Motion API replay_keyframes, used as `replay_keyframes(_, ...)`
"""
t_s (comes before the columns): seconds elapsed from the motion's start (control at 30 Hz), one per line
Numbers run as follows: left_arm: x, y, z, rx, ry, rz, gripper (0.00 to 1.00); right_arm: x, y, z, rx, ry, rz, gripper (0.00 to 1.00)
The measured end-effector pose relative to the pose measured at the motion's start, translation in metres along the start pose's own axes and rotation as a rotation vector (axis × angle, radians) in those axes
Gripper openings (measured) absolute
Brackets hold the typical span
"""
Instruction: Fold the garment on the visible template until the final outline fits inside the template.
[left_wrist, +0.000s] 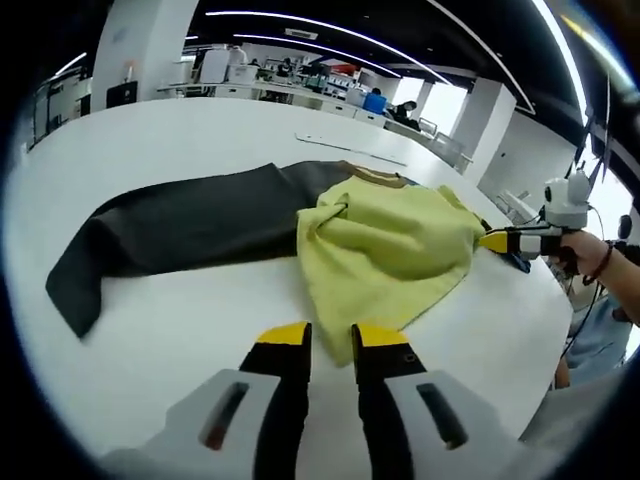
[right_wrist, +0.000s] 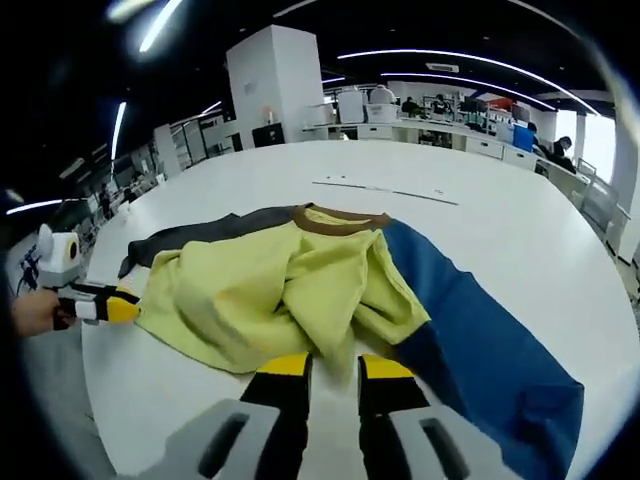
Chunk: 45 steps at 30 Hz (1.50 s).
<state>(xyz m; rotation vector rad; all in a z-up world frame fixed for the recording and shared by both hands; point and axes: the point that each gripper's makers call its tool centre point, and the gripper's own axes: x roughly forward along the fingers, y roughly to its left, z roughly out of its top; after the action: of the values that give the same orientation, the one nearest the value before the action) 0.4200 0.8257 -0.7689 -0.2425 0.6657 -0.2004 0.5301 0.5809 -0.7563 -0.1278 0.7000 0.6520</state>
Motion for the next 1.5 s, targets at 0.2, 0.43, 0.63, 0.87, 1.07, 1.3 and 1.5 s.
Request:
replay_keyframes(0.2, 0.002, -0.001, -0.002, -0.012, 0.010, 0.009, 0.02, 0.003, -0.004, 0.000, 0.011, -0.014, -0.007, 0.00)
replay_keyframes(0.43, -0.007, -0.002, 0.007, 0.031, 0.005, 0.004, 0.00, -0.007, 0.001, 0.002, -0.001, -0.029, 0.026, 0.00)
replay_keyframes(0.63, -0.020, -0.005, 0.021, 0.043, -0.017, -0.018, 0.00, -0.027, 0.009, 0.007, 0.009, -0.066, 0.082, 0.00)
replay_keyframes(0.87, -0.037, -0.012, 0.028, 0.082, -0.011, -0.054, 0.00, -0.060, 0.013, 0.005, 0.022, -0.083, 0.099, 0.00)
replay_keyframes(1.07, -0.050, -0.011, 0.025, 0.075, 0.018, -0.069, 0.00, -0.088, 0.022, -0.001, 0.027, -0.088, 0.121, 0.00)
replay_keyframes(1.3, -0.063, -0.018, 0.018, 0.096, 0.038, -0.099, 0.00, -0.115, 0.032, -0.014, 0.031, -0.081, 0.125, 0.00)
replay_keyframes(1.5, -0.076, -0.021, 0.008, 0.211, 0.083, -0.089, 0.00, -0.132, 0.038, -0.029, 0.052, -0.069, 0.125, 0.00)
